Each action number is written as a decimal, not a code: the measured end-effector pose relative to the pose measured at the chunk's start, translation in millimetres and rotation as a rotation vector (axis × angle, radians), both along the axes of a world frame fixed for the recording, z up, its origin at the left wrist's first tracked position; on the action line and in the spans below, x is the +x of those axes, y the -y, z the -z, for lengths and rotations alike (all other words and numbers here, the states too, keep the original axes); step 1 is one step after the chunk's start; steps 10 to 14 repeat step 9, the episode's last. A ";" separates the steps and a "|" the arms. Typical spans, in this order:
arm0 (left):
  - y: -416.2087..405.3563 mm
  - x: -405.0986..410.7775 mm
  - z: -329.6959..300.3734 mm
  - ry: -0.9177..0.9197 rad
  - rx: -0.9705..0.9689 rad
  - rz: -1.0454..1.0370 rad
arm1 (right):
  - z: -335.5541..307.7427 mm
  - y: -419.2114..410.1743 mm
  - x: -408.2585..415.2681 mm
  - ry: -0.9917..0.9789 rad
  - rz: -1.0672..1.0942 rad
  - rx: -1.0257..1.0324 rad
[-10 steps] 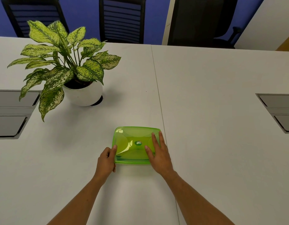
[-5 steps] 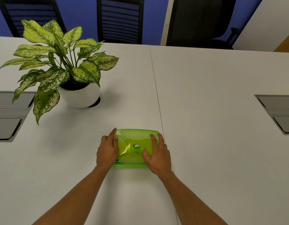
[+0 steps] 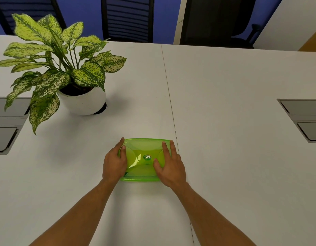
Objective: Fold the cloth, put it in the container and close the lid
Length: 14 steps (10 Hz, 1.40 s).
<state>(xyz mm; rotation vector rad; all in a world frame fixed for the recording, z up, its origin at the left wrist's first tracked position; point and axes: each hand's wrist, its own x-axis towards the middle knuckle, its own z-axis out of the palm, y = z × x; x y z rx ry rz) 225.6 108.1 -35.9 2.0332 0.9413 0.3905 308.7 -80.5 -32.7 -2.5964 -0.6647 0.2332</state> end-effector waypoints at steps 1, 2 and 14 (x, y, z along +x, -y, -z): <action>0.8 0.2 -0.7 -0.016 0.016 -0.003 | -1.5 0.0 -0.7 -0.004 0.006 -0.007; 2.3 -0.9 -2.8 -0.109 0.086 -0.001 | -1.1 0.0 -1.4 0.024 -0.001 -0.047; 28.1 -58.4 -56.5 -0.241 0.347 0.174 | -46.9 20.6 -32.0 0.239 -0.134 -0.224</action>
